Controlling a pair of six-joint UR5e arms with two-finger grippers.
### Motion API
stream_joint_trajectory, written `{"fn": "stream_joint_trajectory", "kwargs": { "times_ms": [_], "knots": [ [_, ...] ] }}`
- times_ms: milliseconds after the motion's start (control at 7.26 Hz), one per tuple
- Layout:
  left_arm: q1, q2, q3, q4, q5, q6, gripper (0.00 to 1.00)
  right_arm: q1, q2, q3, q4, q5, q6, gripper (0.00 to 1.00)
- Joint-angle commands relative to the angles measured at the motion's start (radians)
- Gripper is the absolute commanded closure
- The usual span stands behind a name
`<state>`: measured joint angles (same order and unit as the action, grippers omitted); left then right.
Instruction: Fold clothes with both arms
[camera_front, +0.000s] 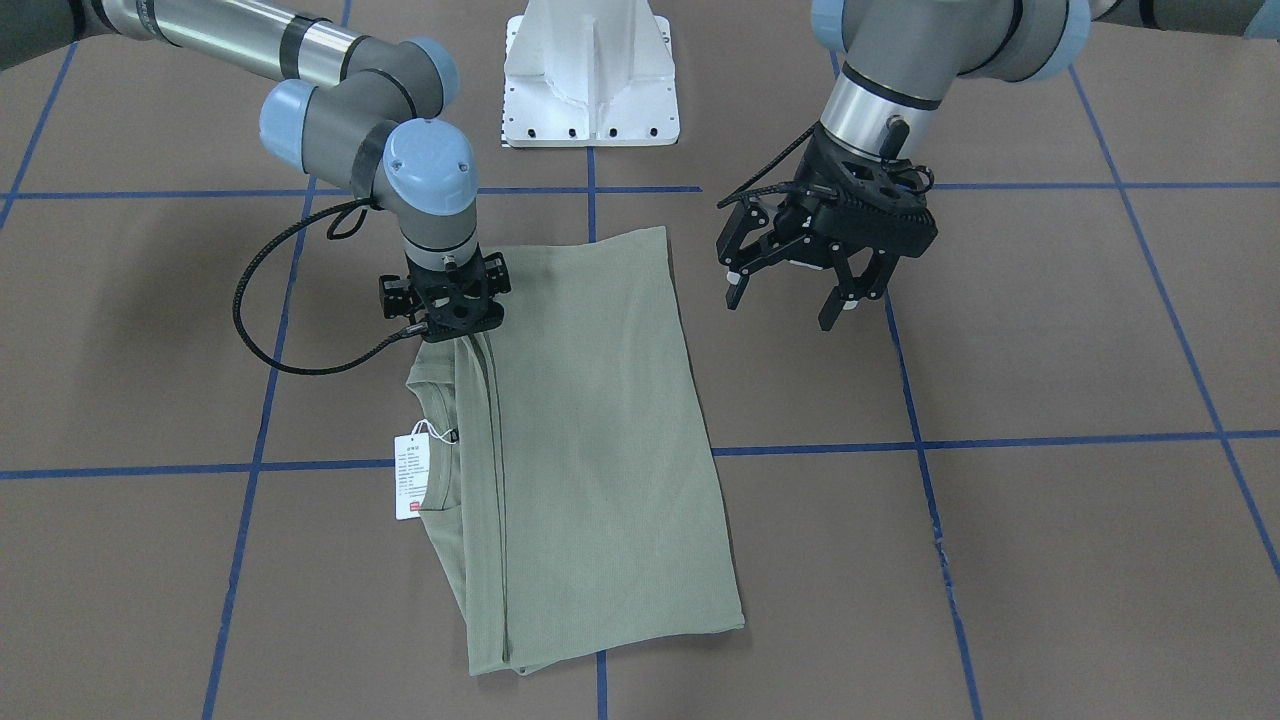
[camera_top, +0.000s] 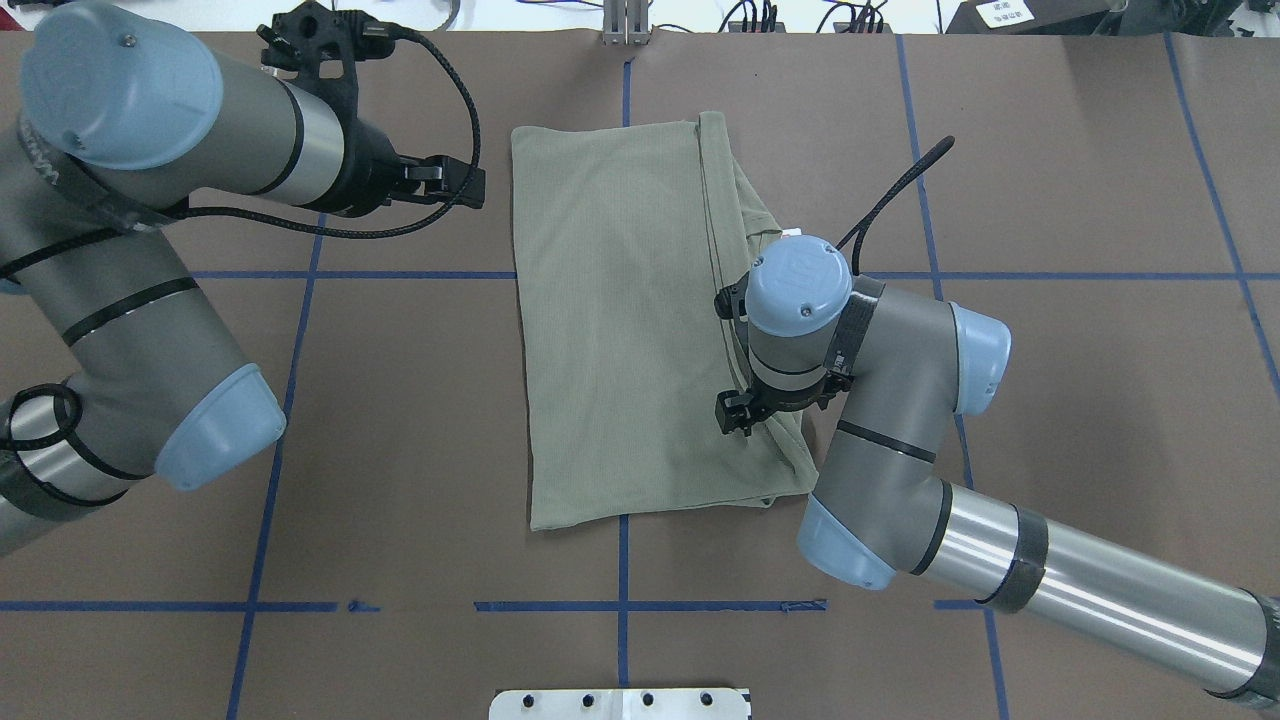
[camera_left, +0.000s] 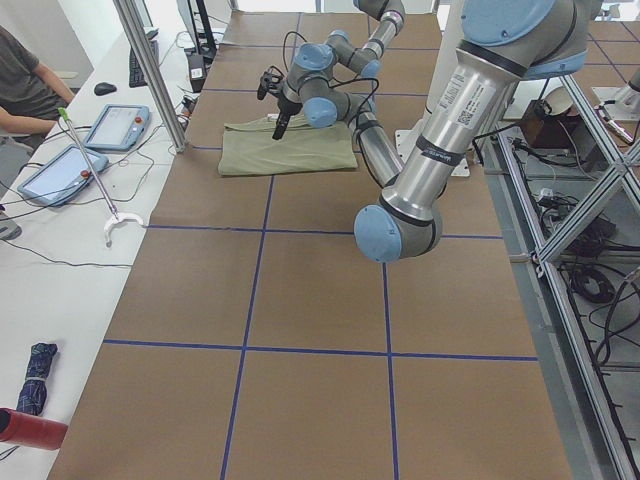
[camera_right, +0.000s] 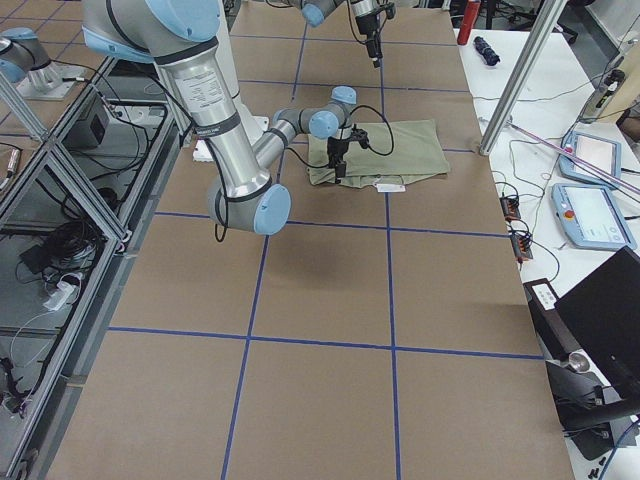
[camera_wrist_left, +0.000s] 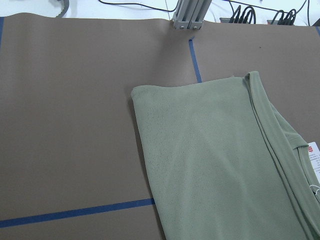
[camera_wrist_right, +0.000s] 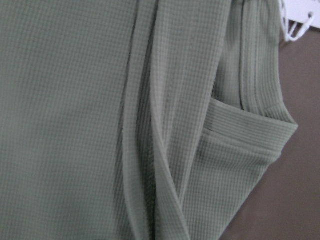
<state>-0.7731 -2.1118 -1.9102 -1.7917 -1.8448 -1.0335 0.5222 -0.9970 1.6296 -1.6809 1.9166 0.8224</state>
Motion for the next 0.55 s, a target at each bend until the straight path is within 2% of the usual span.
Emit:
{"fn": "stream_joint_trajectory", "kwargs": {
  "times_ms": [0, 413],
  "knots": [
    [0.0, -0.001, -0.003, 0.0, -0.001, 0.0, 0.0, 0.008, -0.003, -0.004, 0.001, 0.004, -0.008, 0.0],
    [0.002, -0.002, 0.003, -0.024, -0.002, 0.0, 0.0, 0.031, -0.035, -0.001, 0.003, 0.007, -0.043, 0.0]
  ]
}}
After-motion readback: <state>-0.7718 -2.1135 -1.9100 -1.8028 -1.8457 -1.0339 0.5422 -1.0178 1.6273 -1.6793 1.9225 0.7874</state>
